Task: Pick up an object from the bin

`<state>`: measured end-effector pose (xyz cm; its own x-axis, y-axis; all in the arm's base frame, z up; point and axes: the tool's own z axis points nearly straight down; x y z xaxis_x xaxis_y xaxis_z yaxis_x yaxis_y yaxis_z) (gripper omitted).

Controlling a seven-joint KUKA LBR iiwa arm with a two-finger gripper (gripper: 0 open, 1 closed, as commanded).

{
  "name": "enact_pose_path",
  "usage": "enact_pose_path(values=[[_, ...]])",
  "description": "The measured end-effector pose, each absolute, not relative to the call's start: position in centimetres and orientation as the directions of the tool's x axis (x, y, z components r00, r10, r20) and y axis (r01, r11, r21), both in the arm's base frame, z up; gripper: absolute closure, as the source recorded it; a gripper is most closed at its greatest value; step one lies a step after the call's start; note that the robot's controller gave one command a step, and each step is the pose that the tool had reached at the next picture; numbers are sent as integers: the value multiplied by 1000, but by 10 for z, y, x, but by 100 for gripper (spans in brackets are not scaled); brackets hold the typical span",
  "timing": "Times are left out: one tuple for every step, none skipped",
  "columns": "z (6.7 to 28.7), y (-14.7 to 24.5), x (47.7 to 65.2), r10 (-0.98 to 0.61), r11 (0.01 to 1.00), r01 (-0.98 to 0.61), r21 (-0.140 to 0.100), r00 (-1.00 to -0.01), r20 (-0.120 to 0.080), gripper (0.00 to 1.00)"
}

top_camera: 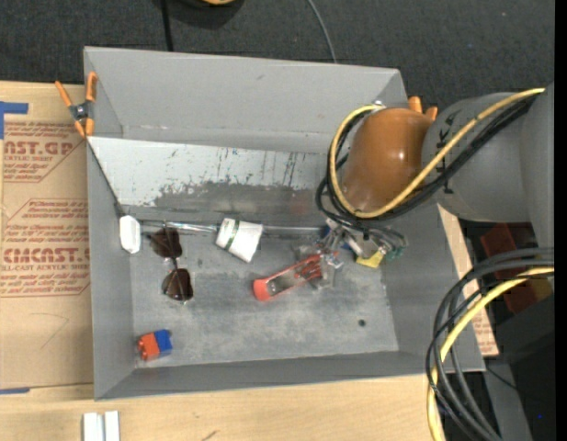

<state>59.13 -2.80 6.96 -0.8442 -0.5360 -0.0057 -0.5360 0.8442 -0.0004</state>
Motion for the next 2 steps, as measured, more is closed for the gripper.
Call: enact_pose_path(values=[[70,-40,594,-539,842,-539,-2,-842,-5,100],[69,-42,583,-575,818,-575,-1,-818,-7,100]])
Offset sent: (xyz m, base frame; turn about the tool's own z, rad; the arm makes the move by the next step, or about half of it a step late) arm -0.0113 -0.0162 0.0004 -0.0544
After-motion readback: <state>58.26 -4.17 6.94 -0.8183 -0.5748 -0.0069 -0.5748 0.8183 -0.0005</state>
